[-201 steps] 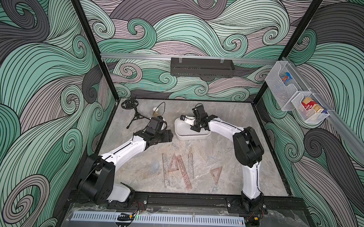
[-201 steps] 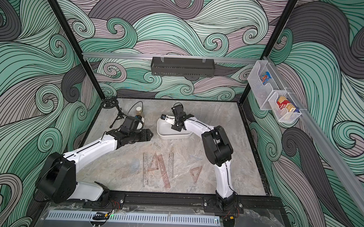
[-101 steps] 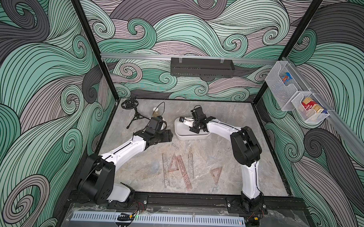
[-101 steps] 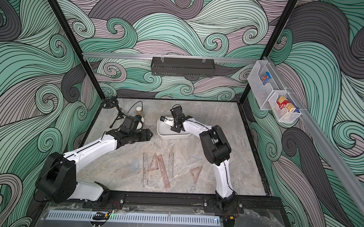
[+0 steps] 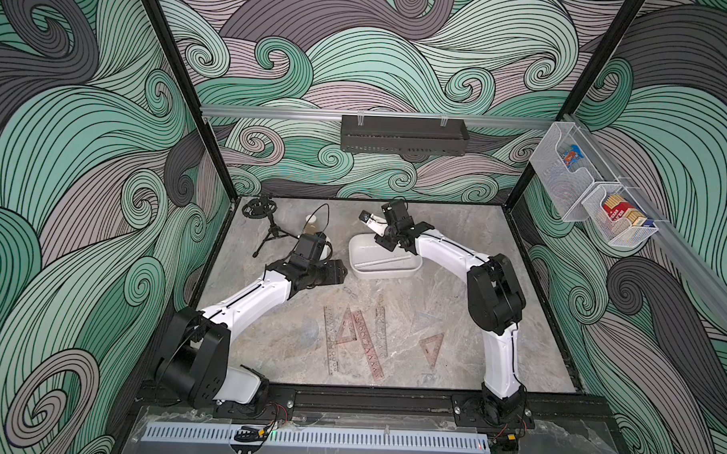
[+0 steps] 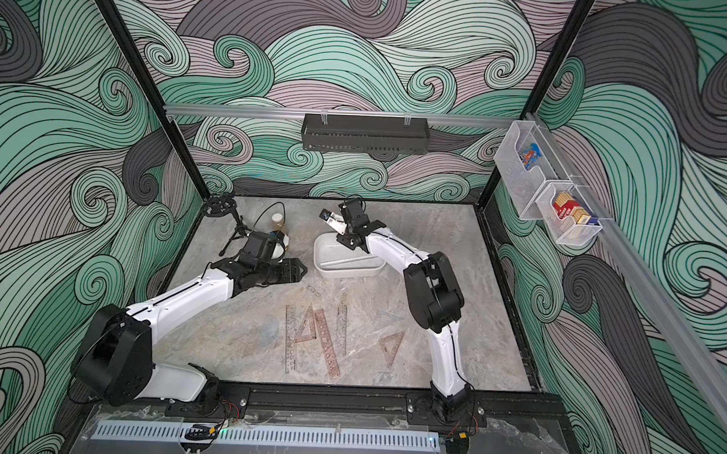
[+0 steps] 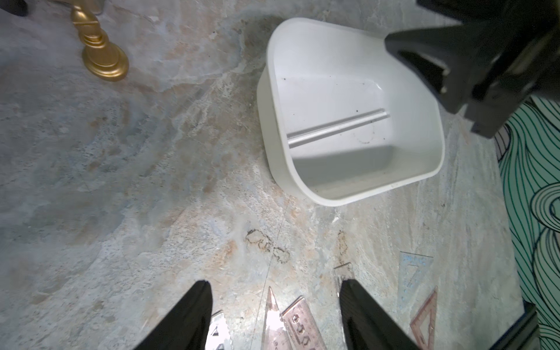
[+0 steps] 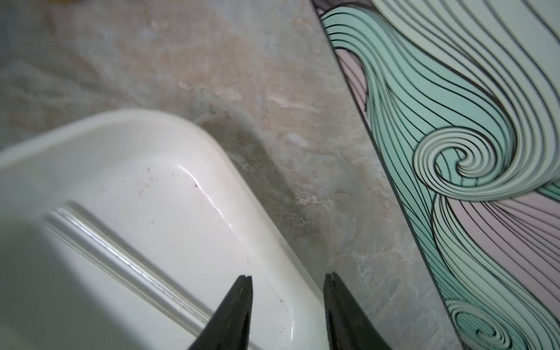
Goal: Put the scattered rulers into the storage box
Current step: Place the ruler in the storage box, then pick up the ruler from the center of the board.
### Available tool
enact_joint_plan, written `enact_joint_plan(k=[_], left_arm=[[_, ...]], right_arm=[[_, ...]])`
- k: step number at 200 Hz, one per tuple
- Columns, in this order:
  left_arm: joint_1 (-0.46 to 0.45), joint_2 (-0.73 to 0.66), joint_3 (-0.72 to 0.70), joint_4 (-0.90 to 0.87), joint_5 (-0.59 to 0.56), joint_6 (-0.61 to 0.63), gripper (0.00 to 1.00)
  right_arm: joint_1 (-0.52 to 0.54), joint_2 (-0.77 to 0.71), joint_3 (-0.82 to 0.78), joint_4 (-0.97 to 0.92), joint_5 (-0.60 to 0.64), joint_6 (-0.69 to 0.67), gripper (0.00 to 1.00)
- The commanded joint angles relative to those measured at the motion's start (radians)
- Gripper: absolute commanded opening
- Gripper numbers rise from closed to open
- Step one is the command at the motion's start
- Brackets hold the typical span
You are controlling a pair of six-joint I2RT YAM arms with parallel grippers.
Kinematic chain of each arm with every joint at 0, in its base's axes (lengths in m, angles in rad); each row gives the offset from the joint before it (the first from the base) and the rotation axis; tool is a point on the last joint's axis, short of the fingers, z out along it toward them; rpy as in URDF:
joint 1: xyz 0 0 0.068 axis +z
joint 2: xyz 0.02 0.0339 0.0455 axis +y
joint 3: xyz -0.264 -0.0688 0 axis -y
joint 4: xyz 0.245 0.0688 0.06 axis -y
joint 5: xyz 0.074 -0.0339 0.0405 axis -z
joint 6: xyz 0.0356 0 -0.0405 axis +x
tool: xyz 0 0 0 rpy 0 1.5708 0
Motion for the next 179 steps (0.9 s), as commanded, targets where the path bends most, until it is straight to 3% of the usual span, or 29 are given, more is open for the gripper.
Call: enact_joint_plan(k=[1, 20, 34, 69, 85, 112, 179], left_arm=[[-0.008, -0.042, -0.032, 0.039, 0.129, -0.033, 0.7], [-0.029, -0.083, -0.074, 0.054, 0.142, -0.036, 0.7], [-0.025, -0.101, -0.086, 0.041, 0.111, -0.026, 0.7], [-0.025, -0.104, -0.104, 0.035, 0.111, -0.038, 0.7], [-0.025, -0.113, -0.123, 0.053, 0.096, -0.046, 0.7], [-0.025, -0.123, -0.149, 0.071, 0.078, -0.051, 0.7], [-0.024, -0.092, -0.158, 0.078, 0.083, -0.045, 0.7]], right_arm=[[0.026, -0.193, -0.104, 0.007, 0.064, 0.428, 0.45], [0.086, -0.352, -0.33, 0.021, 0.058, 0.639, 0.45], [0.173, -0.457, -0.492, 0.038, 0.126, 0.776, 0.48], [0.392, -0.591, -0.777, 0.102, 0.194, 1.046, 0.65], [0.459, -0.569, -0.828, 0.102, 0.205, 1.105, 0.71], [0.542, -0.531, -0.876, 0.121, 0.23, 1.175, 0.72], [0.586, -0.409, -0.888, 0.158, 0.19, 1.212, 0.72]])
